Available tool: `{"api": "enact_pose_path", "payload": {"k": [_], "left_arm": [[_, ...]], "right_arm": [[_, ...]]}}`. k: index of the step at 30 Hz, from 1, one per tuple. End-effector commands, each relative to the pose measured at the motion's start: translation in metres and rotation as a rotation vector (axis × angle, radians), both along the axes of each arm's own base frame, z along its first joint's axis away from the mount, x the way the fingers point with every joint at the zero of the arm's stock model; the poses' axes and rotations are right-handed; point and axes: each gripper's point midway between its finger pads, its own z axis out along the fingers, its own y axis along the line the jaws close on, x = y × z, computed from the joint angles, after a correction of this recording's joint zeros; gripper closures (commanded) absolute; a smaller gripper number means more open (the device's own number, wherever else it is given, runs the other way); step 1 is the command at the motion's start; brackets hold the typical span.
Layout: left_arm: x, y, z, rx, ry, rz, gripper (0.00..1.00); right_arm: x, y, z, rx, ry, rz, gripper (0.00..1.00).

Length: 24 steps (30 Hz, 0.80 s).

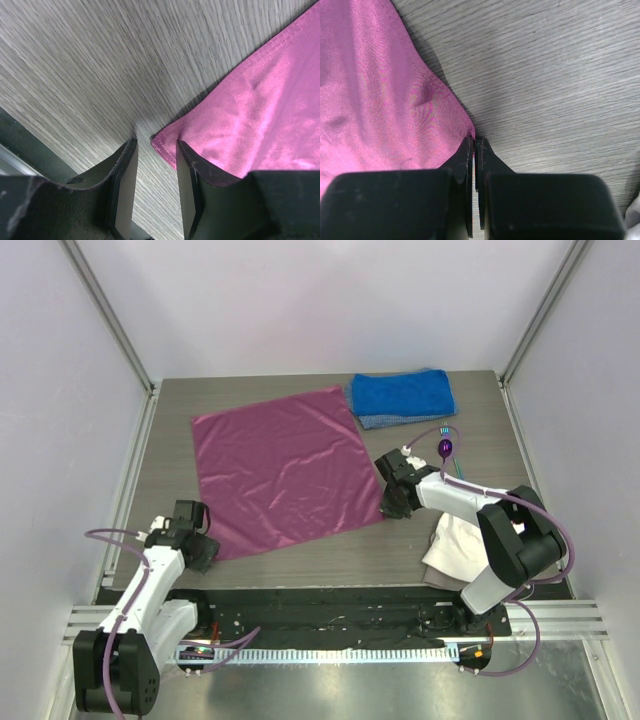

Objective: Fold the napkin into a case and place the utensils inside
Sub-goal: Pick up the flattened napkin from the center of the board.

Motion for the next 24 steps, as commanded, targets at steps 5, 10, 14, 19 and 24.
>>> {"api": "enact_pose_path", "payload": {"k": [5,10,14,19,24], "left_arm": [[0.008,0.009,0.001,0.048,0.009,0.005,0.61],[0.009,0.004,-0.006,0.026,0.021,-0.012,0.63],[0.011,-0.003,-0.012,-0.007,0.029,-0.035,0.67],[0.01,-0.005,-0.017,-0.017,0.055,-0.057,0.72],[0.016,-0.007,-0.014,-0.02,0.03,-0.088,0.9]], "right_arm": [[0.005,0.006,0.013,0.029,-0.055,0.015,0.99],[0.004,0.007,0.012,0.039,-0.054,0.018,0.99],[0.004,0.009,0.011,0.047,-0.055,0.021,0.99],[0.005,0.01,0.014,0.056,-0.062,0.023,0.99],[0.006,0.012,0.016,0.066,-0.073,0.037,0.99]]}}
